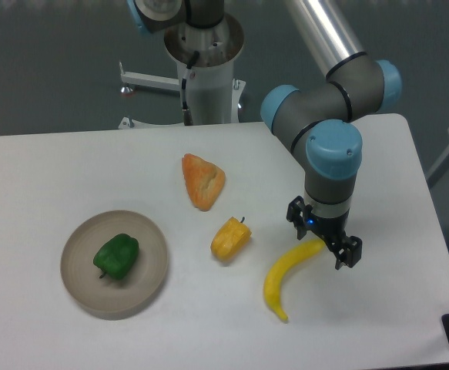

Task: Pick up the green pepper from the plate
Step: 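Move the open gripper over the green pepper on the plate, then lower the gripper and close it on the green pepper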

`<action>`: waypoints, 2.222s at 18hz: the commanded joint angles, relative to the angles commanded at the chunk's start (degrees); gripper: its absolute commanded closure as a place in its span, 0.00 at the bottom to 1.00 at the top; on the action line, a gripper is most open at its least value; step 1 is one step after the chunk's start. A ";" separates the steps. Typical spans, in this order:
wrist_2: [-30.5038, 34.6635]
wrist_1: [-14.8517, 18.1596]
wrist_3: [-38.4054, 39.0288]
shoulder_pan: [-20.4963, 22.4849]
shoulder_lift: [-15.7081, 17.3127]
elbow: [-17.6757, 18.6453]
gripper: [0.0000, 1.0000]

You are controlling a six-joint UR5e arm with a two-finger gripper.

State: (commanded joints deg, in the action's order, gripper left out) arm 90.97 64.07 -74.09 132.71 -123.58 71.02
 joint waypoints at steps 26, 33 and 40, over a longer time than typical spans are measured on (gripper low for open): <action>-14.24 -2.80 39.37 -20.39 7.39 13.27 0.00; -13.62 -6.68 39.81 -22.50 6.07 15.47 0.00; -13.62 -6.94 39.55 -23.99 3.87 15.03 0.00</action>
State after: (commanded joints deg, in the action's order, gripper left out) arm 77.34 57.13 -34.54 108.72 -119.71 86.04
